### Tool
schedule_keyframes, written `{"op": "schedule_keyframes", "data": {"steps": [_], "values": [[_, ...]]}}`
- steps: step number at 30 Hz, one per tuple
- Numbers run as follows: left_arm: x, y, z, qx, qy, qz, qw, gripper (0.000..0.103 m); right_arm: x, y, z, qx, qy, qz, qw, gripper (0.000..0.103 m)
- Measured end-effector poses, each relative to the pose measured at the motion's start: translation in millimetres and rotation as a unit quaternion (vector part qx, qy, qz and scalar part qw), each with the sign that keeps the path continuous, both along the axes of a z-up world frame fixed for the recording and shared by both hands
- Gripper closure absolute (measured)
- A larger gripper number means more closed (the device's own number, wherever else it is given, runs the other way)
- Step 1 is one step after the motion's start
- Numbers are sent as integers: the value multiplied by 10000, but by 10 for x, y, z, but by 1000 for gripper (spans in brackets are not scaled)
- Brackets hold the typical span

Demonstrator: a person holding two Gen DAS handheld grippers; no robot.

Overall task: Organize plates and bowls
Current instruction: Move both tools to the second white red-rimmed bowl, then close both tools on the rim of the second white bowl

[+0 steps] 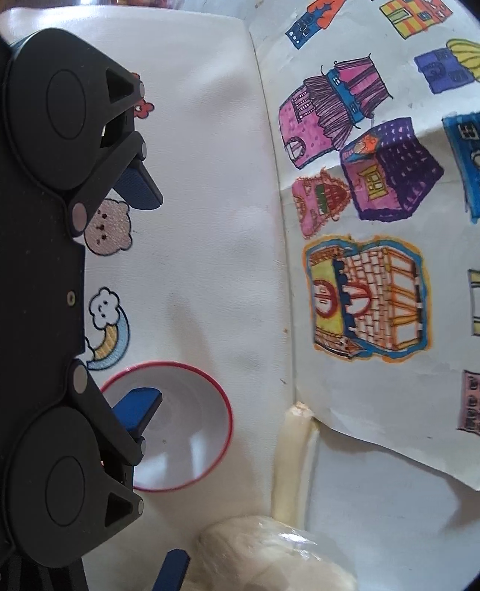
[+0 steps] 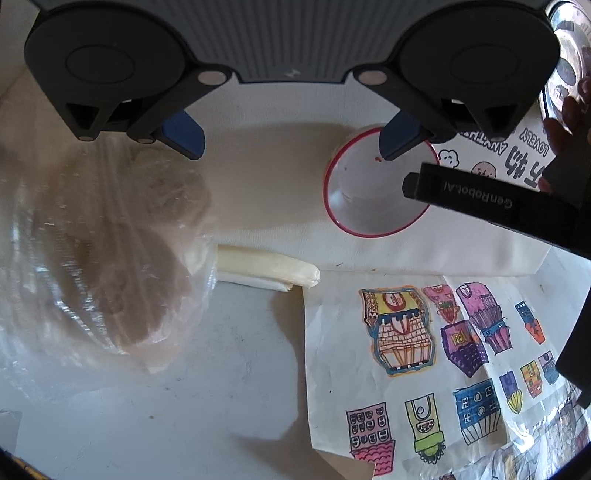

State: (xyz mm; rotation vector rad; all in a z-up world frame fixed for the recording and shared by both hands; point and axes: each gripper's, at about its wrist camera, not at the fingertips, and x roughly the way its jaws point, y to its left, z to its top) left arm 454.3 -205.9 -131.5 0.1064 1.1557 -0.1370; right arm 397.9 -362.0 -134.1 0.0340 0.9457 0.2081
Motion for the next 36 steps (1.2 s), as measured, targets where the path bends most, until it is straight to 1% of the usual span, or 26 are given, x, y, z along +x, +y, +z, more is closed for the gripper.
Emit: {"op": "schedule_keyframes", "data": {"steps": [3,8,14,16,18,20,23,25,26,27,28,29,30,32,34,35,36], "values": [[11,-21,-19,88,48,-12,9999,1,20,19,-34,186,10,102,9998,2],[-2,-22,-25,110,9,-32,9999,1,12,68,-36,142,-81,266,9995,6],[-46,-6,6,165,-4,39,9999,4,43,62,-70,207,-49,271,9994,19],[-57,-10,10,191,-32,30,9998,8,51,70,-73,226,-49,257,9994,25],[-79,-14,27,160,-50,9,9999,11,55,73,-79,258,-35,233,9994,28],[-91,-16,37,123,-65,1,9999,14,59,74,-86,304,-19,215,9993,29],[-109,-21,49,39,-77,3,10000,21,55,79,-84,326,-33,256,9991,33],[-124,-27,64,-59,-79,-16,10000,31,53,74,-79,362,-41,284,9989,41],[-131,-35,69,-102,-76,-34,9999,33,51,70,-75,379,-44,289,9989,43],[-138,-41,76,-179,-63,-76,9998,40,53,66,-72,401,-43,292,9988,46],[-140,-40,77,-265,-35,-112,9996,47,51,63,-68,422,-37,294,9987,48],[-151,-40,82,-360,-15,-132,9993,50,50,55,-65,454,-16,293,9985,49],[-156,-33,83,-483,16,-129,9987,56,55,48,-63,508,28,285,9983,50],[-153,-23,81,-631,69,-97,9979,63,72,28,-64,642,133,229,9976,53],[-154,-19,82,-799,116,-111,9967,76,83,30,-66,750,189,243,9967,65],[-159,-20,72,-875,144,-121,9960,80,90,36,-66,804,215,265,9962,69],[-164,-24,71,-945,177,-136,9953,90,99,45,-65,849,245,286,9957,76]]}}
